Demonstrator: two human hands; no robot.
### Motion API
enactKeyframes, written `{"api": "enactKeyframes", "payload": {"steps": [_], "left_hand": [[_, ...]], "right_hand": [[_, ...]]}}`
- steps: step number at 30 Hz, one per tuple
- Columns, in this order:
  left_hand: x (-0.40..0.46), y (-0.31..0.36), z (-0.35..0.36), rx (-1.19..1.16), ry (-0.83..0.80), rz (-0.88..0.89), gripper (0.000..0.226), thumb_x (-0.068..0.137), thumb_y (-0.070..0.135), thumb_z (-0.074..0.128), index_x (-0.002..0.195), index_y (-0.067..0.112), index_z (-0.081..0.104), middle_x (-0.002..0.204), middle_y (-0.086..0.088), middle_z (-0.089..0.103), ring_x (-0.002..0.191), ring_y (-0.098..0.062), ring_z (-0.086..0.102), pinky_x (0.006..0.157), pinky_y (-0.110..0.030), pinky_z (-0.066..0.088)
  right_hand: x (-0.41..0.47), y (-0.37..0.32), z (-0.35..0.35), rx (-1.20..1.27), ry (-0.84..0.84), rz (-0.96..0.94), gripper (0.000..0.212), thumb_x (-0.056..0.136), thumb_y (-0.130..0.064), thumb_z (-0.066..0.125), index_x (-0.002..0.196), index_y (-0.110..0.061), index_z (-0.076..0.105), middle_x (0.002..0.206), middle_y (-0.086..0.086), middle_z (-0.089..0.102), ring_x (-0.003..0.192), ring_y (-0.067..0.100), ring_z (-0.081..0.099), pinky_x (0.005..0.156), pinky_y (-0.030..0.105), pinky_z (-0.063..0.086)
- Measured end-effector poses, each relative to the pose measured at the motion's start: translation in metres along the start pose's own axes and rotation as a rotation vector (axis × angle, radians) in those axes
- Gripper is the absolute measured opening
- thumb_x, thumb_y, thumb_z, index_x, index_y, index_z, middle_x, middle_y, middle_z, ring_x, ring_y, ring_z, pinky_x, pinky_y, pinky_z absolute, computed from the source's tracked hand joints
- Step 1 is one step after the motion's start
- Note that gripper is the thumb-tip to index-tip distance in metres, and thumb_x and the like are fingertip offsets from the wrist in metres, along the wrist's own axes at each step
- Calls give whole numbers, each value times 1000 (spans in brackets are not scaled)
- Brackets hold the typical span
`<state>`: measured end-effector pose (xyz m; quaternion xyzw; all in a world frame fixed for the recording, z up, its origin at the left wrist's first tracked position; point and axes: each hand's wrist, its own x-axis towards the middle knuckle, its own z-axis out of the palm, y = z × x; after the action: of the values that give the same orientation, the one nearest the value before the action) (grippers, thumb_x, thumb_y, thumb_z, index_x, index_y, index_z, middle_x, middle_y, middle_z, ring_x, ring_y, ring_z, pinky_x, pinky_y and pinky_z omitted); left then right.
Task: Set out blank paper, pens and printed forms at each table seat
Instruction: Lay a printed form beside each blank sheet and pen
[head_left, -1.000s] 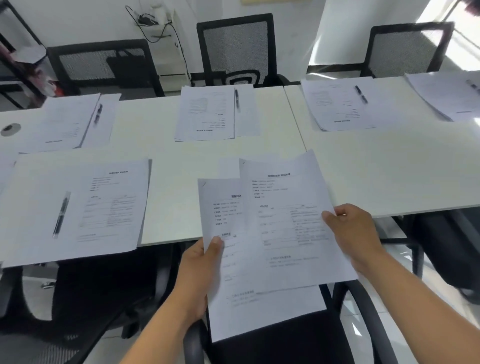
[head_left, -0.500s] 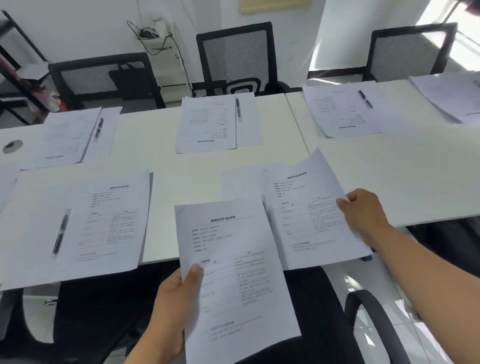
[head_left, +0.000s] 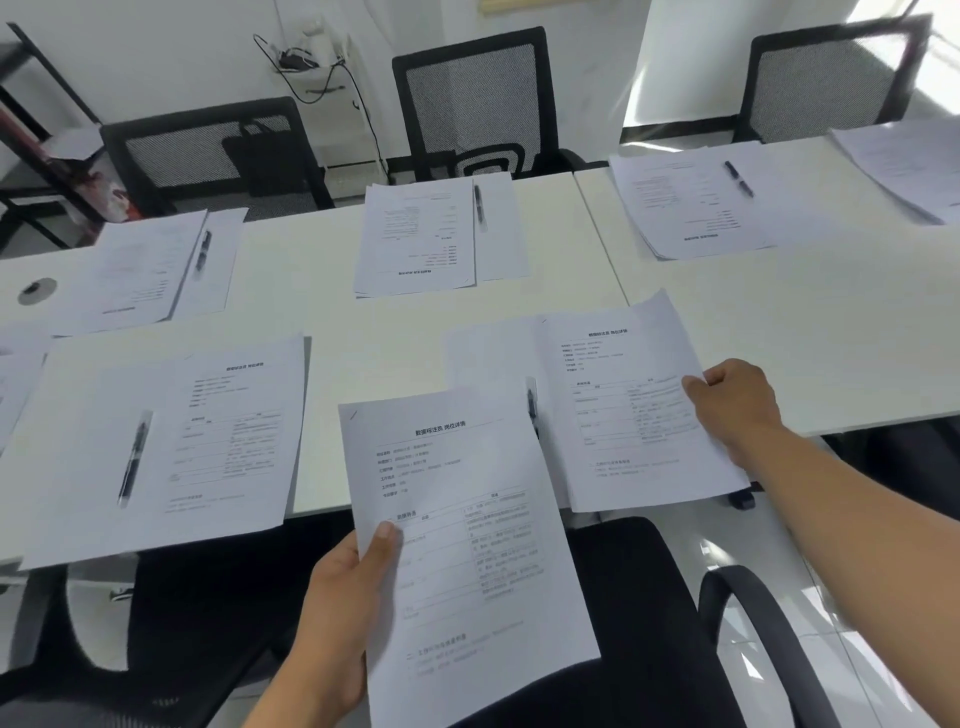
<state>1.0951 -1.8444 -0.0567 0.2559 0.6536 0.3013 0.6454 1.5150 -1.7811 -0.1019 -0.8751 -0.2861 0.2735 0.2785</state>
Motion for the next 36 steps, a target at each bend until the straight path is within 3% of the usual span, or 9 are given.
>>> {"api": "enactKeyframes", "payload": {"steps": [7, 9, 11, 14, 16, 21, 24, 29, 36], "left_hand": [[-12, 6, 12, 0, -27, 5, 28, 111, 29, 60, 127, 14, 77, 118, -17, 82, 107, -44, 80, 104, -66, 57], [-17, 10, 17, -8, -37, 7, 29, 111, 30, 61, 128, 12, 76, 119, -19, 82, 107, -46, 79, 104, -68, 57], [-24, 14, 21, -14, -49, 15, 29, 111, 30, 61, 129, 12, 76, 120, -20, 81, 108, -48, 79, 104, -70, 56], [-35, 20, 26, 0, -62, 42, 29, 111, 30, 62, 128, 12, 76, 119, -19, 82, 108, -47, 79, 104, -69, 57], [-45, 24, 30, 17, -68, 60, 29, 110, 31, 62, 127, 11, 75, 118, -19, 82, 106, -46, 80, 103, -68, 58], [-80, 32, 42, 37, -97, 102, 29, 111, 31, 62, 124, 11, 77, 116, -18, 83, 103, -44, 81, 101, -64, 60], [-105, 38, 47, 51, -91, 125, 28, 111, 30, 61, 122, 10, 77, 113, -18, 83, 100, -43, 81, 98, -62, 62], [-154, 48, 54, 52, -104, 165, 27, 112, 30, 61, 122, 11, 78, 114, -17, 83, 101, -42, 82, 95, -60, 63], [-211, 55, 59, 101, -173, 262, 30, 111, 30, 60, 125, 9, 77, 118, -16, 83, 107, -40, 81, 105, -59, 59]], "right_hand": [[-10, -10, -18, -31, -56, 34, 41, 103, -28, 68, 69, -16, 47, 70, 12, 49, 62, 32, 46, 61, 38, 37], [-20, -15, -25, -79, -63, 8, 36, 104, -26, 68, 102, 10, 72, 103, 32, 70, 94, 50, 68, 81, 51, 56], [-29, -19, -33, -102, -71, -26, 56, 104, -24, 69, 136, 20, 58, 138, 35, 63, 127, 54, 62, 106, 60, 52], [-40, -25, -40, -102, -88, -81, 36, 103, -23, 69, 95, 13, 71, 95, 32, 70, 86, 47, 70, 77, 50, 58], [-53, -27, -44, -89, -169, -121, 46, 103, -25, 68, 67, -3, 52, 64, 20, 46, 60, 27, 48, 58, 35, 40], [-130, -33, -57, 84, -615, -101, 51, 108, -55, 56, 109, -8, 75, 105, 10, 80, 79, 22, 69, 72, 34, 47], [-174, -36, -74, 234, -790, -27, 61, 109, -66, 46, 102, -17, 82, 94, 3, 80, 71, 17, 65, 70, 33, 42], [-230, -36, -124, 369, -826, -81, 52, 111, -59, 48, 109, -22, 85, 93, -9, 79, 81, 11, 74, 91, 33, 59], [-281, -22, -168, 317, -601, -234, 55, 97, -42, 75, 116, 8, 65, 118, 20, 78, 113, 44, 73, 105, 64, 56]]}}
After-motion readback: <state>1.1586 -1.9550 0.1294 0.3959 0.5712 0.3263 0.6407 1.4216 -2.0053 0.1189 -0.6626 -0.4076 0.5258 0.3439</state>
